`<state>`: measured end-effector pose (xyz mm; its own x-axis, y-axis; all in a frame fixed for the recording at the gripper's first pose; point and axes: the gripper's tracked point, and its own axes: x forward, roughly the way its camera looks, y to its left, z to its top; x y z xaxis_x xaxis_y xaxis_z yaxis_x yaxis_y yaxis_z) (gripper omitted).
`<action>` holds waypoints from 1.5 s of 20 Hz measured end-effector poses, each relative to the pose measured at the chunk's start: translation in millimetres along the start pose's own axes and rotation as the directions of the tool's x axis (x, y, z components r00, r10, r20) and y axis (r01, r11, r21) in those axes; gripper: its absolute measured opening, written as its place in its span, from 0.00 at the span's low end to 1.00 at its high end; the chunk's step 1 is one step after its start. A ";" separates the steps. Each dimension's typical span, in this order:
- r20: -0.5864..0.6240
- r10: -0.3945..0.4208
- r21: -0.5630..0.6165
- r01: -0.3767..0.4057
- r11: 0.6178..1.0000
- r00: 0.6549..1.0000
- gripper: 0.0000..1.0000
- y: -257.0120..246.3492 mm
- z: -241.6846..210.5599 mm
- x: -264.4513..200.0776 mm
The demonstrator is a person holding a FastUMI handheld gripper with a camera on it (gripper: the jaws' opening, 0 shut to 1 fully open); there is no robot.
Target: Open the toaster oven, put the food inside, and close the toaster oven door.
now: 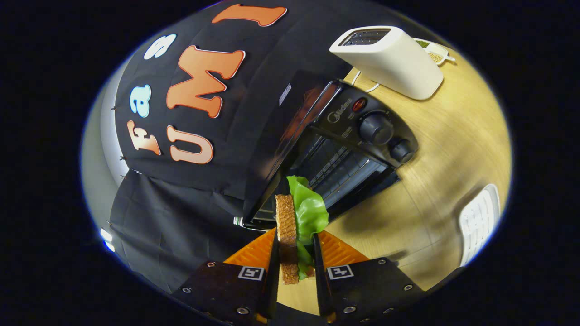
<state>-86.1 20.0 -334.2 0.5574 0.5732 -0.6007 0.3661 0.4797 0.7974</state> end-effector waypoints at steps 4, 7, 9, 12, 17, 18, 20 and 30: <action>0.061 0.036 0.053 -0.039 0.998 0.997 0.36 7.6 8.4 31.2; 0.093 0.023 0.071 -0.029 0.997 0.995 0.36 0.5 13.9 52.3; 0.109 0.018 0.078 -0.027 0.997 0.994 0.36 -3.0 17.1 66.7; 0.126 0.017 0.099 -0.030 0.995 0.992 0.36 -5.8 18.4 85.4; 0.189 0.012 0.117 -0.034 0.993 0.982 0.36 -4.3 27.3 111.6; 0.198 0.010 0.123 -0.035 0.992 0.980 0.36 -4.7 28.7 115.8; 0.230 -0.005 0.121 -0.023 0.992 0.973 0.36 -6.2 32.8 122.9; 0.273 -0.181 -0.044 0.200 0.979 0.945 0.73 -31.6 43.6 95.8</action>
<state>-11.8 30.8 -414.5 0.6640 0.2735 -0.6960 0.4367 0.6137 0.6578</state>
